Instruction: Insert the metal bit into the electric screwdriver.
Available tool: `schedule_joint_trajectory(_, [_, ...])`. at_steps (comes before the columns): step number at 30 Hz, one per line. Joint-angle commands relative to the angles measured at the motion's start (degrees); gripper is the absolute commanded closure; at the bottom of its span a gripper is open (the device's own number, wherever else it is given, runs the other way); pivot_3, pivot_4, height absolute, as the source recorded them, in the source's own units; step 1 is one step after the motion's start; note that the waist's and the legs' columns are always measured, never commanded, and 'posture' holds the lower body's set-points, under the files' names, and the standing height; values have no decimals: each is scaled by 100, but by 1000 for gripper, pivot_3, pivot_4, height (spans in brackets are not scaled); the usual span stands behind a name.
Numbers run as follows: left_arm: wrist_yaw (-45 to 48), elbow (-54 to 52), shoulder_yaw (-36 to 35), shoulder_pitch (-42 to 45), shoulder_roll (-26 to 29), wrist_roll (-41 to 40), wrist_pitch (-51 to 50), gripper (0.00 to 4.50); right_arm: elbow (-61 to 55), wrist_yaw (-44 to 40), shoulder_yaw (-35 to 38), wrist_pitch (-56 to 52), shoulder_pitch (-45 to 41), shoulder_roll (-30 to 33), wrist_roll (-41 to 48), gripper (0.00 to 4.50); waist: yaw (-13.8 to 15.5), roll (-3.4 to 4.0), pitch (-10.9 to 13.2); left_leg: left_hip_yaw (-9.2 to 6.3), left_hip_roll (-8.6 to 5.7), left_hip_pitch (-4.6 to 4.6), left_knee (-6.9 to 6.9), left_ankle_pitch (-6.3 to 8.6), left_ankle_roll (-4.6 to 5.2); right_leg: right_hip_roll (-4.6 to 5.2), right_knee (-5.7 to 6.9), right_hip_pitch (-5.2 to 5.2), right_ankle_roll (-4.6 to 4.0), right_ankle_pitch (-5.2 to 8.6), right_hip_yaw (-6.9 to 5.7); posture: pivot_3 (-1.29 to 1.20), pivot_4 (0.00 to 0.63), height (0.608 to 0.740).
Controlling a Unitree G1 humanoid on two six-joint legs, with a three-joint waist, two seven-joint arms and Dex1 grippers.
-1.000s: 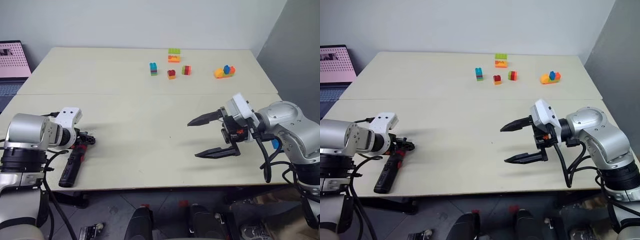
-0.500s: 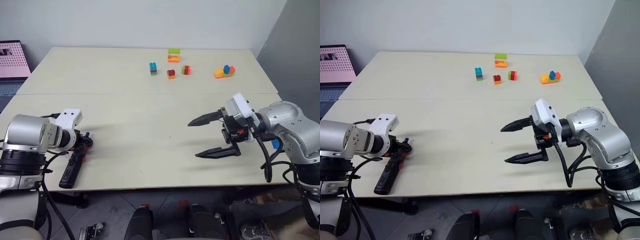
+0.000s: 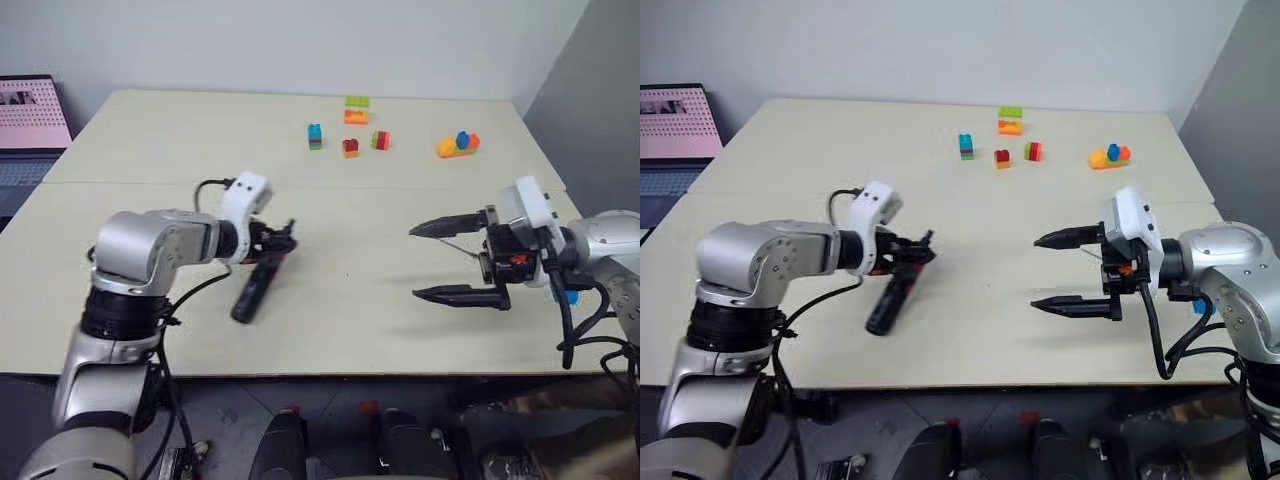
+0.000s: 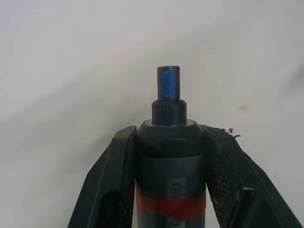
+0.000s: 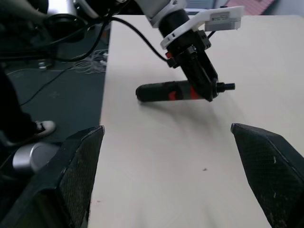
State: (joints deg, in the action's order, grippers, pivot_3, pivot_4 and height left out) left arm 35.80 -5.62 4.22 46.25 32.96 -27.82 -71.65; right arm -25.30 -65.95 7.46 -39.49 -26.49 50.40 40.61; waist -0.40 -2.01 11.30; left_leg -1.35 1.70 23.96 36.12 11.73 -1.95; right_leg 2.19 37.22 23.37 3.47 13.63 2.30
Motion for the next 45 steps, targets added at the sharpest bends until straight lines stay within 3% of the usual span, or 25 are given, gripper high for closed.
schedule_joint_trajectory(1, [248,-268,199,344,-809,-56,1305,2856,-515,449,706,-271,281,165,372,0,11,2,0,0,-1,0,0,0,0,1,-1,-1,-1,-1,2,0,150,740])
schedule_joint_trajectory(4, [380,-141,363,283,-1029,163,1996,2856,-626,602,771,-324,358,188,451,0,7,1,0,3,-2,0,3,0,0,1,-5,-3,3,-4,4,0,150,740])
schedule_joint_trajectory(9, [108,548,561,31,-1936,749,3955,2856,-811,1062,655,-333,320,57,421,0,-28,2,-1,5,-1,-8,3,0,1,-2,-1,-4,7,-4,9,0,150,740])
schedule_joint_trajectory(16, [-45,936,706,-532,-2316,1327,5239,2857,-817,1306,502,-297,247,58,359,0,-30,3,-1,11,-2,-6,8,0,1,-2,-9,-7,16,-10,17,0,150,740])
schedule_joint_trajectory(26, [-169,-28,462,-1871,-1909,1341,4923,2857,-665,1290,289,-242,166,228,229,0,-20,9,-7,8,-1,-12,8,0,2,-2,-10,-14,16,-9,14,0,150,740])
schedule_joint_trajectory(33, [-258,-446,281,-2280,-1591,1325,4787,2858,-133,1030,5,-93,162,517,-232,0,-85,19,-21,8,0,-24,11,-1,2,-4,-9,-22,-4,-3,14,0,150,740])
schedule_joint_trajectory(39, [-290,-601,404,-2384,-1569,1464,5012,2858,1236,937,-922,-222,-562,750,-1225,0,-152,27,-26,11,0,-24,28,-3,6,-4,-9,-25,-15,-15,19,0,150,740])
schedule_joint_trajectory(45, [-512,-649,357,-2560,-1551,1591,5110,2859,4428,212,-2380,330,-2316,41,-2591,0,-203,39,-37,22,2,-35,35,-5,9,-4,-10,-24,-23,-28,27,0,150,740])
